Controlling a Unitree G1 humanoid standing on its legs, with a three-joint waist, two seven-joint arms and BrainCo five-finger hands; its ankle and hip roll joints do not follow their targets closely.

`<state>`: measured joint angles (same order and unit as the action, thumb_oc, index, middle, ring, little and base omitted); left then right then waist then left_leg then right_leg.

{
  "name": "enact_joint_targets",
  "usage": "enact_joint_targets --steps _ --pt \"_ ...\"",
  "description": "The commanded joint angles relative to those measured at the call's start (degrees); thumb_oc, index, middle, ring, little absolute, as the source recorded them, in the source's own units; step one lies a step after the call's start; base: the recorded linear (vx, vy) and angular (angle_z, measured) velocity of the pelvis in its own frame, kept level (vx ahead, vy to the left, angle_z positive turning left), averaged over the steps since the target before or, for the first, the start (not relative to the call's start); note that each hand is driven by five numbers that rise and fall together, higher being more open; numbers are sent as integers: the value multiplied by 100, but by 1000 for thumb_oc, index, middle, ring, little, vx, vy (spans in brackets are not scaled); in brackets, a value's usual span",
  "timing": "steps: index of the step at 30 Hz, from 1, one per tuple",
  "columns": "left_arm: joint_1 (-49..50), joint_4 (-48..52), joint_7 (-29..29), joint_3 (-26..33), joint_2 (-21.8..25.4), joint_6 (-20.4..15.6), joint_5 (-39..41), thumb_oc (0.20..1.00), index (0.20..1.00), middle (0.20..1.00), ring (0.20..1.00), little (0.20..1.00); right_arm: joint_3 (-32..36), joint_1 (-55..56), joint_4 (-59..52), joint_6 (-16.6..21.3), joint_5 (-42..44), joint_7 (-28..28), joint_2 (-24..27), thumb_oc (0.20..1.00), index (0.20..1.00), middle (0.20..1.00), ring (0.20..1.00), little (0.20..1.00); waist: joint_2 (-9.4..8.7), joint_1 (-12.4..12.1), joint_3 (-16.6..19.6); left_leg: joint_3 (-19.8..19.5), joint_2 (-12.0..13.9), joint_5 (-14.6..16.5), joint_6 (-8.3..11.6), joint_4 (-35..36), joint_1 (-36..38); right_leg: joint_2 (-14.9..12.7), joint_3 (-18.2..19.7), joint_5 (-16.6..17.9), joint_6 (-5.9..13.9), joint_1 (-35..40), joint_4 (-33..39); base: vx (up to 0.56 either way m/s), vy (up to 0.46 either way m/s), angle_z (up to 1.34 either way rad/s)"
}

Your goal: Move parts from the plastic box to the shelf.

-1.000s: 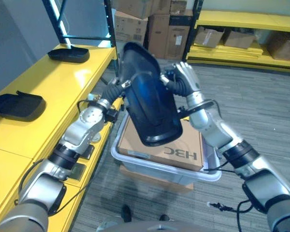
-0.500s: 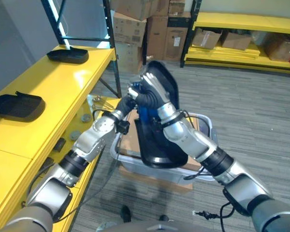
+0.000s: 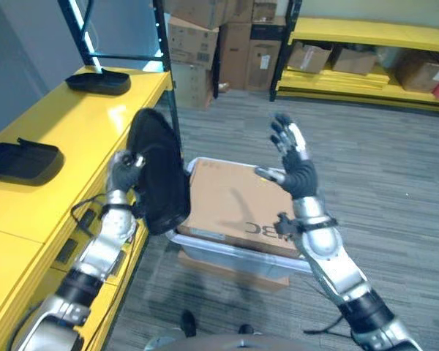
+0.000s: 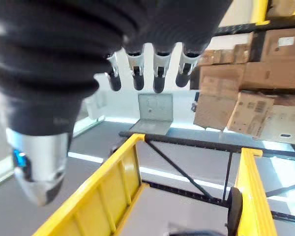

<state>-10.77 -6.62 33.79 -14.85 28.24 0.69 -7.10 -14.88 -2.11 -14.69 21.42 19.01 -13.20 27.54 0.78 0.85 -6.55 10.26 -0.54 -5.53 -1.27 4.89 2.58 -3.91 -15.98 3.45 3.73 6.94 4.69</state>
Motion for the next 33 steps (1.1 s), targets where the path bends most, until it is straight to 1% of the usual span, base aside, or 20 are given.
enact_joint_targets --steps 1,2,3,4,6,7,8,9,10,12,15,17,18,21,24,27,30,31,32,33 --pt "-547 -257 580 168 222 -1233 -119 200 200 200 200 200 108 -123 -41 79 619 893 -182 1000 1000 1000 1000 1000 -205 90 60 -93 70 712 104 11 500 -262 342 -86 409 65 -19 -35 68 -14" --pt "-422 -306 589 289 216 -1514 -24 200 200 200 200 200 169 58 97 -128 700 1051 -229 1000 1000 1000 1000 1000 -211 131 63 -70 71 715 103 11 509 -267 350 -88 410 61 -28 -48 96 -16" --pt "-175 -248 445 552 186 -2058 223 200 200 200 200 200 222 358 643 -614 481 1174 -282 1000 1000 1000 1000 1000 -224 180 65 -45 65 711 104 11 513 -286 347 -84 417 54 -36 -37 74 -13" --pt "-167 -245 440 557 188 -2062 227 200 200 200 200 200 219 358 642 -618 479 1174 -283 1000 1000 1000 1000 1000 -225 183 68 -45 65 711 103 11 512 -286 347 -84 417 54 -36 -40 75 -13" --pt "114 22 226 801 167 -2463 413 200 200 200 200 200 198 686 1295 -664 160 1255 -257 1000 1000 1000 1000 1000 -245 190 55 -29 54 709 107 11 513 -304 332 -71 421 51 -33 -27 59 -7" --pt "301 275 9 956 160 -2599 504 200 200 200 200 200 198 832 1684 -788 48 1287 -254 1000 1000 1000 1000 1000 -261 173 51 -28 41 718 102 11 512 -322 320 -59 435 52 -30 -31 74 -2" --pt "494 532 -153 1074 188 -2739 597 200 200 200 200 200 223 979 2008 -781 3 1276 -238 1000 1000 1000 1000 1000 -275 143 35 -45 28 723 101 11 509 -331 317 -51 441 56 -27 -29 61 -2" --pt "571 635 -206 1115 203 -2783 643 200 200 200 200 200 225 1043 2174 -756 0 1275 -249 1000 1000 1000 1000 1000 -279 128 30 -54 24 724 100 11 508 -334 310 -51 441 57 -31 -41 83 -2" --pt "818 1041 -542 1311 242 -2913 904 200 200 200 200 200 249 1235 3079 -824 -98 1367 -373 1000 1000 1000 1000 1000 -296 38 4 -110 -7 741 85 11 494 -361 260 -51 450 74 -48 -31 67 -1" --pt "911 1198 -695 1418 254 -3025 1088 200 200 200 200 200 254 1290 3553 -869 -289 1371 -465 1000 1000 1000 1000 1000 -308 -24 -9 -152 -35 747 72 11 485 -384 210 -46 459 71 -72 -31 62 2" --pt "1014 1562 -969 1641 244 -3035 1337 200 200 200 200 200 234 1258 4603 -1142 -627 1390 -723 1000 1000 1000 1000 1000 -291 -200 -37 -382 -109 772 -11 11 455 -404 226 -177 446 25 -334 -10 59 4" --pt "867 1662 -1123 1543 224 -3039 1351 200 200 200 200 200 203 1181 5305 -1333 -587 1280 -849 1000 1000 1000 1000 1000 -266 -200 -60 -781 -195 791 -72 11 423 -246 546 -288 354 -2 -429 41 7 19" --pt "633 1660 -1328 1400 215 -3088 1403 200 200 200 200 200 245 1137 5844 -1329 -461 1213 -944 1000 1000 1000 1000 1000 -250 -141 -56 -1207 -310 740 -120 11 346 -58 930 -291 258 -62 -456 57 -27 80" --pt "380 1752 -1542 1269 212 -2994 1407 200 200 200 200 200 288 1012 6468 -1420 -370 1194 -1033 1000 1000 1000 1000 1000 -225 -83 -74 -1677 -436 613 -133 11 251 175 1247 -309 133 -134 -542 1 -44 233" --pt "337 1937 -1488 1387 338 -2563 1350 200 200 200 200 200 266 790 7214 -1683 -711 1389 -1045 1000 1000 1000 1000 1000 -210 -224 -126 -1904 -457 538 -92 11 221 283 1155 -415 43 -104 -608 -22 -165 121" --pt "429 1940 -1500 1519 435 -2403 1492 200 200 200 200 200 242 667 7617 -1760 -838 1469 -1021 1000 1000 1000 1000 1000 -210 -352 -161 -1952 -432 510 -64 11 219 319 1049 -493 -4 -66 -647 -1 -117 75" --pt "677 1976 -1528 1713 493 -2209 1652 200 200 200 200 200 244 474 7942 -2105 -697 1584 -943 1000 1000 1000 1000 1000 -233 -576 -275 -2078 -388 471 10 11 239 366 854 -624 -92 49 -663 6 -149 47" --pt "810 2011 -1573 1823 478 -2207 1673 200 200 200 200 200 287 346 8069 -2198 -585 1628 -881 1000 1000 1000 1000 1000 -238 -730 -378 -2130 -356 397 88 -31 174 367 741 -648 -131 70 -666 -19 -119 11" --pt "821 2021 -1580 1836 476 -2200 1680 200 200 200 200 200 288 329 8082 -2209 -592 1644 -875 1000 1000 1000 1000 1000 -239 -731 -391 -2141 -356 390 96 -36 169 365 725 -653 -134 75 -668 -95 -100 18" --pt "893 2060 -1659 1922 473 -2193 1771 200 200 200 200 200 309 222 8170 -2371 -768 1750 -811 1000 1000 1000 1000 1000 -230 -851 -485 -2124 -334 327 171 -102 70 356 590 -690 -162 99 -683 -68 -56 44"
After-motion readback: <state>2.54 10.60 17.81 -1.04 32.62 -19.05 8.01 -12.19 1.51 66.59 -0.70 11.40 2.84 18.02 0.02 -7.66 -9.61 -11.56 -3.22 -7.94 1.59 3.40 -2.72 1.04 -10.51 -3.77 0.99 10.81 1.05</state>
